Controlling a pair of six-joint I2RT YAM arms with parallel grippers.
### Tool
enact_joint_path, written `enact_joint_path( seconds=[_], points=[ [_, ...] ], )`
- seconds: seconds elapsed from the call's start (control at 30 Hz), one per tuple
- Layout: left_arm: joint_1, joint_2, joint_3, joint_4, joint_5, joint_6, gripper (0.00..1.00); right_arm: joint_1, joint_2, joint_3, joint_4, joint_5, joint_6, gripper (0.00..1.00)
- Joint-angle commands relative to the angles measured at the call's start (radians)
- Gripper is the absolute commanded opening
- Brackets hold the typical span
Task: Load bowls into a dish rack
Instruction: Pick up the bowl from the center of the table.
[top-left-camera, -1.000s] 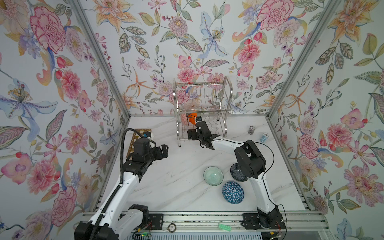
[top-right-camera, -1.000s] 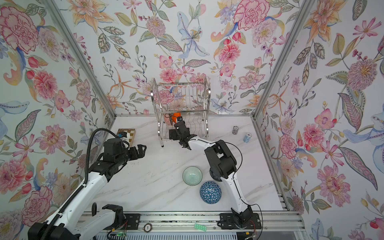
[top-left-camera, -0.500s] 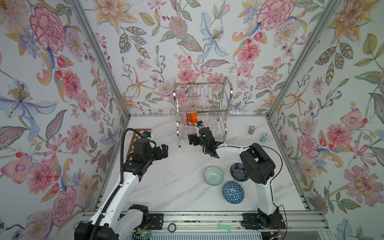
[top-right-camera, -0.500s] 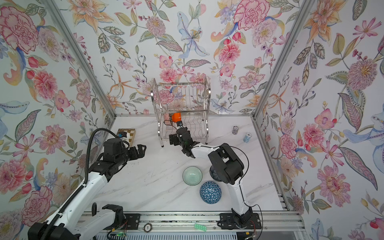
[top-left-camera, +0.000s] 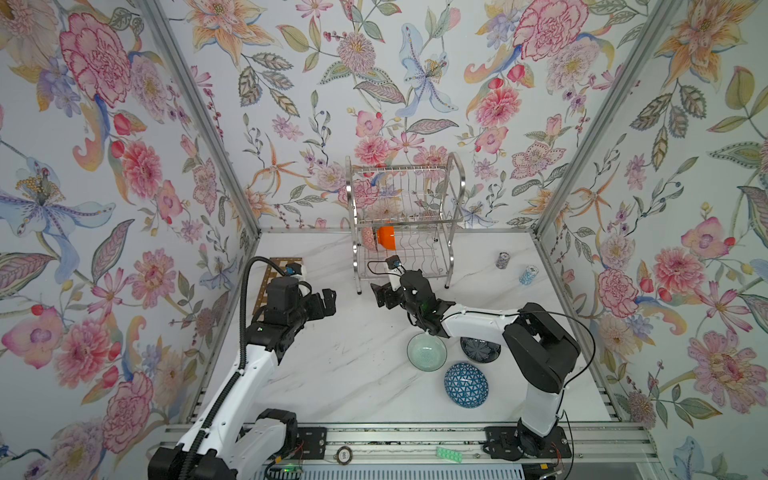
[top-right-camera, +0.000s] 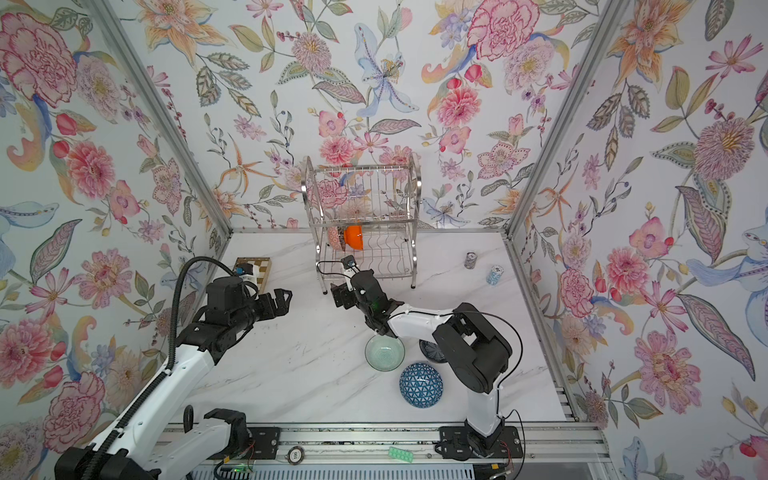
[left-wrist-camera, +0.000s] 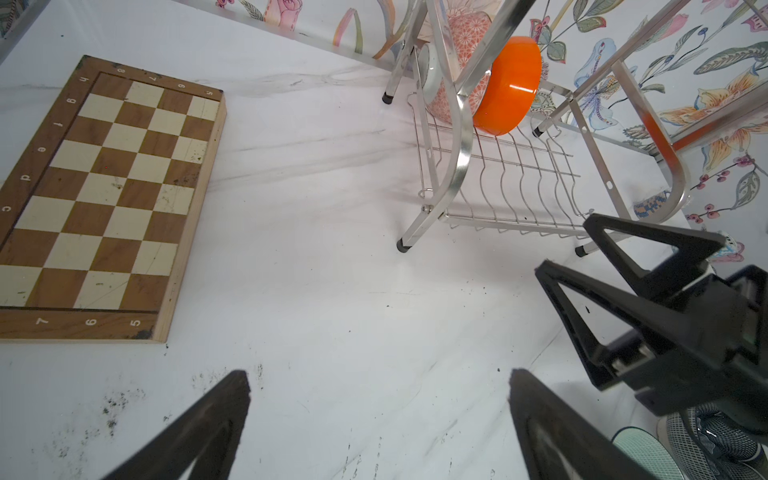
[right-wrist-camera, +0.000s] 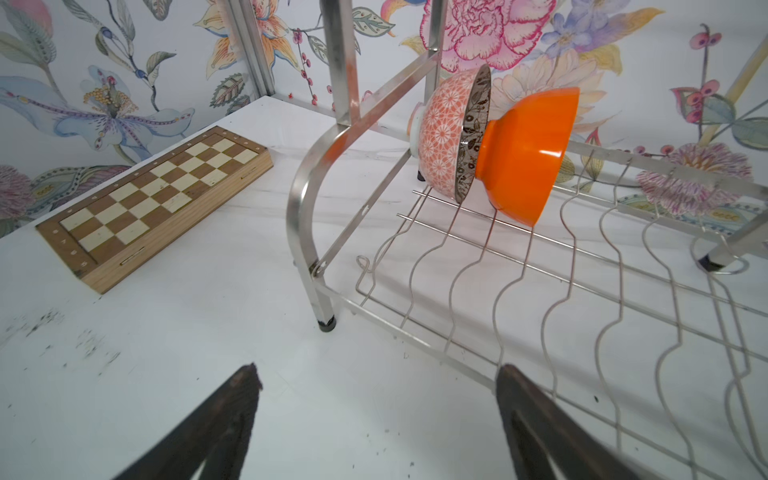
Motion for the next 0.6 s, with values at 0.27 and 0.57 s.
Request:
enact_joint_path(
  seconds=[0.27,0.57],
  points=[
    [-0.008,0.0,-0.008,-0.013,-0.03,0.019,0.99,0.153,-0.426,-0.103,-0.642,0.016,0.027,0.83],
    [-0.008,0.013,-0.004,-0.013,-0.03,0.019,0.99,0.237,-0.392,0.02,-1.18,0.03,0.088,0.59]
  ],
)
